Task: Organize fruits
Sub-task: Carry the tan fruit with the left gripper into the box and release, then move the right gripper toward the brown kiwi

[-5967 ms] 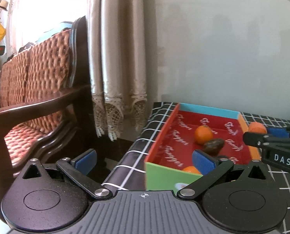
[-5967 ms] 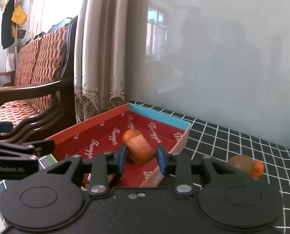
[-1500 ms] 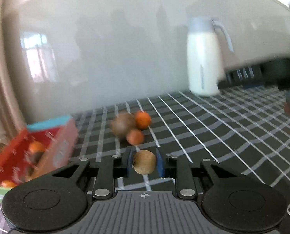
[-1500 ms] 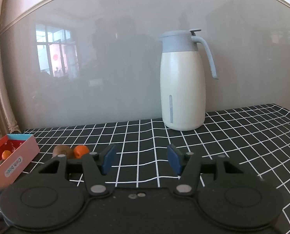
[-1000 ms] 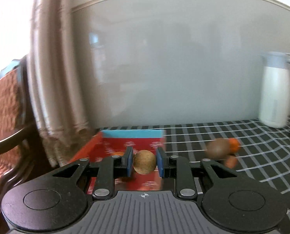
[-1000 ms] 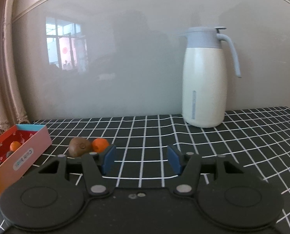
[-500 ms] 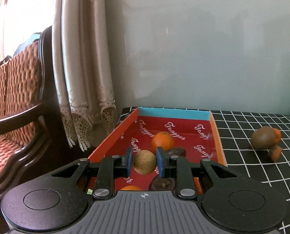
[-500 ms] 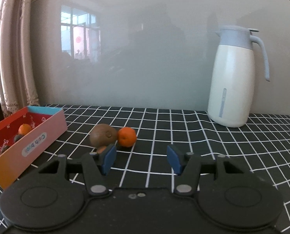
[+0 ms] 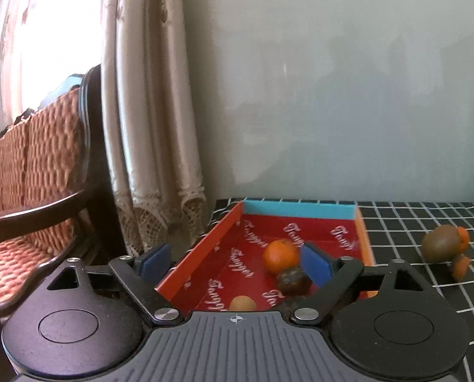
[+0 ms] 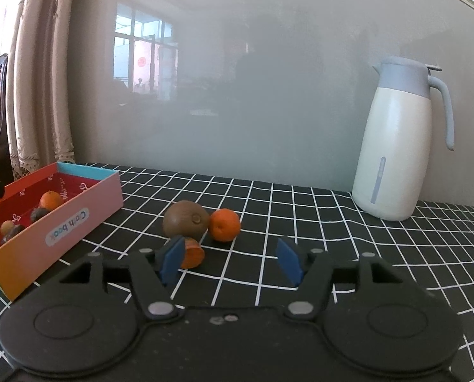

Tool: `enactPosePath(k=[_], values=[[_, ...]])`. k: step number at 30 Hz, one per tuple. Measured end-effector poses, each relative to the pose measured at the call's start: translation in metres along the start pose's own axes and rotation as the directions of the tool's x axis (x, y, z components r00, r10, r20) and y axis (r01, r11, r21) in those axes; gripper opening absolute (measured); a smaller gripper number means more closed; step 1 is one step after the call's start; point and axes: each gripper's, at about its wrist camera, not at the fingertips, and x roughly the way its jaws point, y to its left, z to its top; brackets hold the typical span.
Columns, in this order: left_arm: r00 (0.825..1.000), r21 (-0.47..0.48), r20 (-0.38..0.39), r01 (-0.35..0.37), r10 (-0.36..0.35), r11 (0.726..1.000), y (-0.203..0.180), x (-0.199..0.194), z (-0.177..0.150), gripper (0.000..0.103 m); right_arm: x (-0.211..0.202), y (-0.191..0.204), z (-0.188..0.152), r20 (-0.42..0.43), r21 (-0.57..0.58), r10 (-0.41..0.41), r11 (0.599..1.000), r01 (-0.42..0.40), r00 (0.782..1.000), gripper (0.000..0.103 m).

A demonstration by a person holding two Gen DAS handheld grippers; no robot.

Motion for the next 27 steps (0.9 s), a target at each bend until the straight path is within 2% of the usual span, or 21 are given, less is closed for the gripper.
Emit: enactPosePath(k=[5,10,22,27], values=[[0.999,-0.01,-0.006,0.031,-0.031,0.999,-0.005,-0.003,0.002,0.087,-0.002,0.0,0.0,-0.001,-0.004,0.002,1.0,-0.002,1.0,0.064],[0.999,0.015,0.009,0.042,-0.042,0.999,-0.013,-0.009,0.003,0.094,-0.002,0.002,0.002,-0.003,-0.009,0.015,1.0,-0.015,1.0,0.066],[0.998,0.037,0.005,0.059,-0.059,0.998,-0.011,-0.01,0.001,0.096,0.006,0.018,0.002,-0.015,-0.038,0.046,0.998,-0.047,0.999,0.069],[0.998,0.039,0.0,0.055,-0.055,0.998,-0.009,-0.009,-0.001,0.096,0.014,0.025,0.005,-0.014,-0.052,0.052,0.997,-0.053,0.999,0.076]])
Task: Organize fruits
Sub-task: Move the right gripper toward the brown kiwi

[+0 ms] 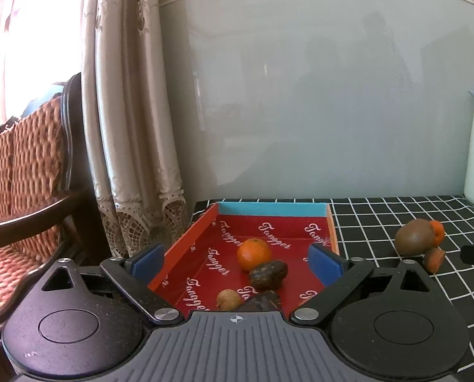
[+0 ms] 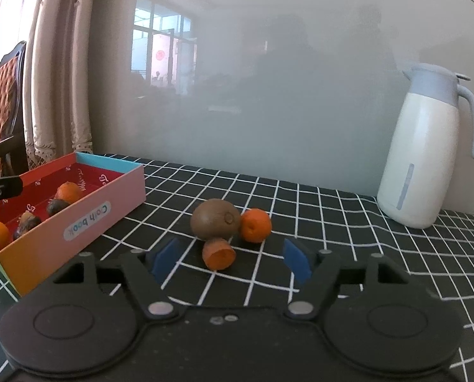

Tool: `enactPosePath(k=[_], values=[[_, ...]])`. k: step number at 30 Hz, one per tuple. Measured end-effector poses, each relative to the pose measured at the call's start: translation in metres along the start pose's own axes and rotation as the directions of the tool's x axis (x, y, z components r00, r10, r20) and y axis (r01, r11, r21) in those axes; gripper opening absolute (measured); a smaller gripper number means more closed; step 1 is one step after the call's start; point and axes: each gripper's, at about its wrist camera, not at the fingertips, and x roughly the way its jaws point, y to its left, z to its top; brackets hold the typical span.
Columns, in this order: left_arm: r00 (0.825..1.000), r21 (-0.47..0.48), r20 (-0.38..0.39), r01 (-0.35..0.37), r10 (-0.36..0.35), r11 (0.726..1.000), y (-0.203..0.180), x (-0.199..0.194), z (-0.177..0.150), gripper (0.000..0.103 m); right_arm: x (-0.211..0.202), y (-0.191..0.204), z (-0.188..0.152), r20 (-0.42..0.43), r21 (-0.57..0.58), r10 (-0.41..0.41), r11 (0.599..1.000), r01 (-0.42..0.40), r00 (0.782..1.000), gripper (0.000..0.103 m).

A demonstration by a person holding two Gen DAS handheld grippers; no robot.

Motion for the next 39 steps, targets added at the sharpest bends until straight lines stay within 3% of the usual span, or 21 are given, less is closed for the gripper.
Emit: enactPosePath(k=[4,15,26,34,39], values=[[1.0,-0.003,0.001,-0.004,0.004,1.0,0.004,0.0,-0.001,0.096,0.01,0.007,0.005,0.011,-0.021,0.007,1.0,-0.007,1.0,0.079],[0.999,-0.003,-0.029,-0.031,0.031,1.0,0.014,0.008,-0.009,0.097,0.047,0.022,0.013,-0.012,0.012,0.017,1.0,-0.017,1.0,0.078],[0.999,-0.028,-0.039,-0.013,0.012,1.0,0.019,0.018,-0.008,0.097,0.078,0.028,0.018,-0.05,-0.012,-0.009,1.0,0.009,0.999,0.076],[0.999,-0.031,-0.038,-0.007,0.006,0.999,0.021,0.018,-0.007,0.097,0.092,0.055,0.014,-0.063,-0.164,-0.074,0.984,0.063,0.995,0.077],[0.999,-0.045,-0.046,-0.009,0.007,0.999,0.024,0.02,-0.008,0.097,0.101,0.058,0.015,-0.084,-0.156,-0.074,0.986,0.06,0.994,0.081]])
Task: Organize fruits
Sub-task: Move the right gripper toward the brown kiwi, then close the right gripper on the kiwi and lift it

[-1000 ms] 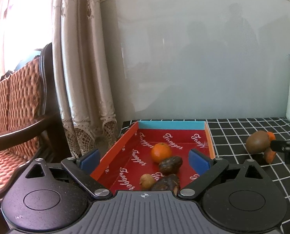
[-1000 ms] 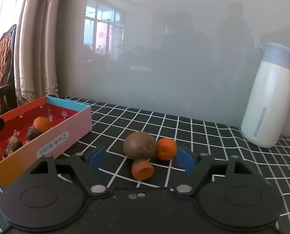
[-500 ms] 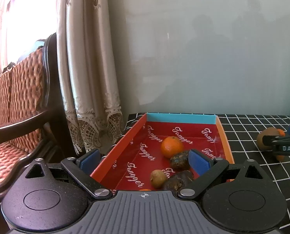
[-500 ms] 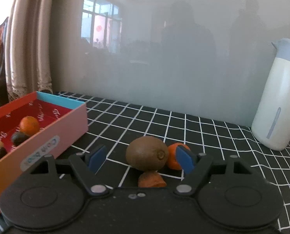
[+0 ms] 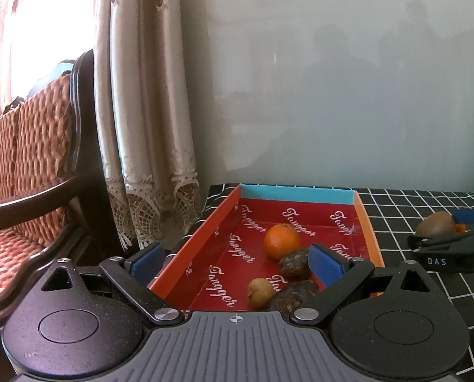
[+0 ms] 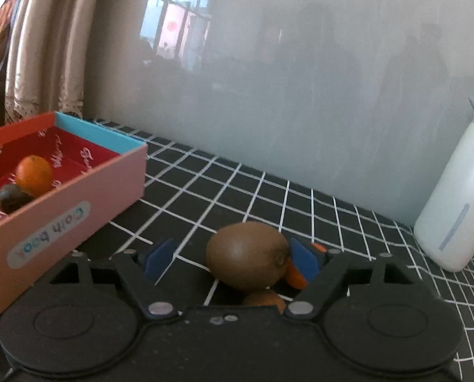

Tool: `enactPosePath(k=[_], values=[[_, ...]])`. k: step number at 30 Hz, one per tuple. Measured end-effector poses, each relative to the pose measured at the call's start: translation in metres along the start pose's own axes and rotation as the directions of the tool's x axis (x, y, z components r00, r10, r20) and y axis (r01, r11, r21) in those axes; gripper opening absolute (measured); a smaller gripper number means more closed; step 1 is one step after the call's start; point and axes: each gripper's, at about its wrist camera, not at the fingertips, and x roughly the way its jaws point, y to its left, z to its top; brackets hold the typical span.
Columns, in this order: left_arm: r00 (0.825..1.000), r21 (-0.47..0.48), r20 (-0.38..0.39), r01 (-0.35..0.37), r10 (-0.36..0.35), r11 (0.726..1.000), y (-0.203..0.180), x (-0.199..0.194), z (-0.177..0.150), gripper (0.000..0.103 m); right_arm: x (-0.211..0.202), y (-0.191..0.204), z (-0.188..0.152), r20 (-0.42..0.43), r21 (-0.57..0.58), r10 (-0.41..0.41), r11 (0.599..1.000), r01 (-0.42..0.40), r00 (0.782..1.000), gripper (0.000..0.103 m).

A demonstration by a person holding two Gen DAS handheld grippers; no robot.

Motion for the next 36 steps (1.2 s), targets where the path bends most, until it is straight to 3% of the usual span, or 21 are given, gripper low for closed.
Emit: enactPosePath(k=[3,6,9,11,13,14,21,29,36], values=[[1.0,0.003,-0.002,-0.004,0.004,1.0,0.0,0.0,0.0,0.097,0.01,-0.005,0.002,-0.039,0.028,0.017,0.999,-0.016,0.999,0.075],[1.0,0.0,-0.001,-0.01,0.01,1.0,0.002,0.001,0.0,0.097,0.014,-0.009,0.002,-0.048,0.045,0.015,0.999,-0.013,0.999,0.062],[1.0,-0.005,-0.005,-0.012,0.012,1.0,0.003,0.001,0.0,0.097,0.017,-0.009,0.003,-0.055,0.051,0.016,0.999,-0.013,0.998,0.063],[1.0,-0.004,-0.004,-0.01,0.01,1.0,0.004,0.001,0.0,0.097,0.021,-0.006,0.004,-0.072,0.031,0.018,0.999,-0.016,0.997,0.071],[1.0,-0.002,-0.003,-0.012,0.012,1.0,0.004,0.001,0.0,0.097,0.02,-0.004,0.004,-0.066,0.024,0.016,1.0,-0.015,0.998,0.069],[1.0,0.0,-0.004,-0.011,0.011,1.0,0.004,0.002,0.0,0.097,0.02,-0.005,0.005,-0.062,0.029,0.016,0.999,-0.014,0.998,0.063],[1.0,-0.001,-0.005,-0.016,0.016,1.0,0.004,0.002,0.0,0.097,0.017,-0.014,0.003,-0.047,0.076,0.042,0.996,-0.038,0.998,0.062],[1.0,0.01,-0.003,-0.02,0.02,1.0,0.001,0.0,0.0,0.097,-0.015,-0.016,0.009,0.045,0.056,0.059,0.997,-0.061,0.997,0.062],[0.999,0.017,0.007,-0.033,0.033,0.999,0.004,-0.007,0.002,0.097,-0.058,0.001,0.035,0.15,0.054,0.161,0.984,-0.171,0.975,0.062]])
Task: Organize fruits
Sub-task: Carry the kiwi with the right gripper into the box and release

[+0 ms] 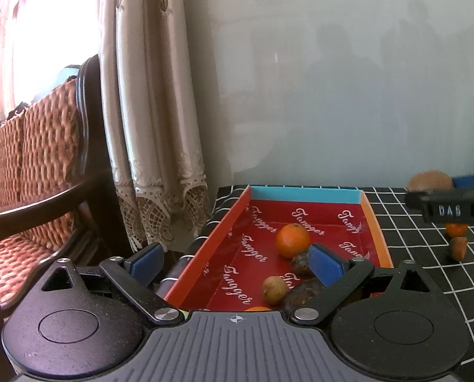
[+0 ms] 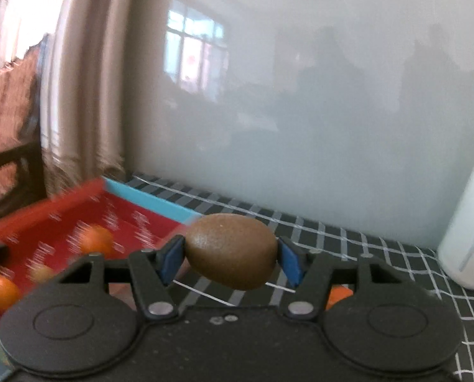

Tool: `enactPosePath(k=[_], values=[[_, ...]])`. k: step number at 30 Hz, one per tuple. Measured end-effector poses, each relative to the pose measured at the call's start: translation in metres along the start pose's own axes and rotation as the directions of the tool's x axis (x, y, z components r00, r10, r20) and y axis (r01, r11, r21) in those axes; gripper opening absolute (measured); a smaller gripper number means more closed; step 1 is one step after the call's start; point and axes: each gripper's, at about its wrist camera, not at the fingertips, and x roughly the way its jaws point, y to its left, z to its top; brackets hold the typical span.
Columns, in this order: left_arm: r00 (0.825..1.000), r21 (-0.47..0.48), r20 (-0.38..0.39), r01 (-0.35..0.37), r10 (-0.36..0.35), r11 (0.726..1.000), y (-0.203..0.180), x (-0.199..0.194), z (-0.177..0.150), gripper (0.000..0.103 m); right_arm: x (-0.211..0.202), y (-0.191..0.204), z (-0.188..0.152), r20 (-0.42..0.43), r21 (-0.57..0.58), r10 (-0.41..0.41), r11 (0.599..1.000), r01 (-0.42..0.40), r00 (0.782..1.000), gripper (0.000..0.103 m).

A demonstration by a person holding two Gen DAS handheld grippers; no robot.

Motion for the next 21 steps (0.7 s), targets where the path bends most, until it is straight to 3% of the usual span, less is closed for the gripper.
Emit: enactPosePath(k=[9,14,21], values=[[0.998,-0.014,-0.001,-0.061,0.061,0.998,0.034,-0.007,0.0,0.097,-0.014,0.073,0.008,0.006,-0.108,0.177,0.979,-0.175,0.984,0.062],[0.994,-0.053,-0.025,-0.106,0.105,0.993,0.065,-0.007,-0.006,0.097,-0.006,0.108,0.01,-0.02,-0.126,0.232,0.964,-0.233,0.973,0.062],[0.993,-0.059,-0.044,-0.114,0.112,0.992,0.085,-0.006,-0.014,0.097,0.014,0.133,0.014,-0.049,-0.104,0.262,0.958,-0.266,0.964,0.062]])
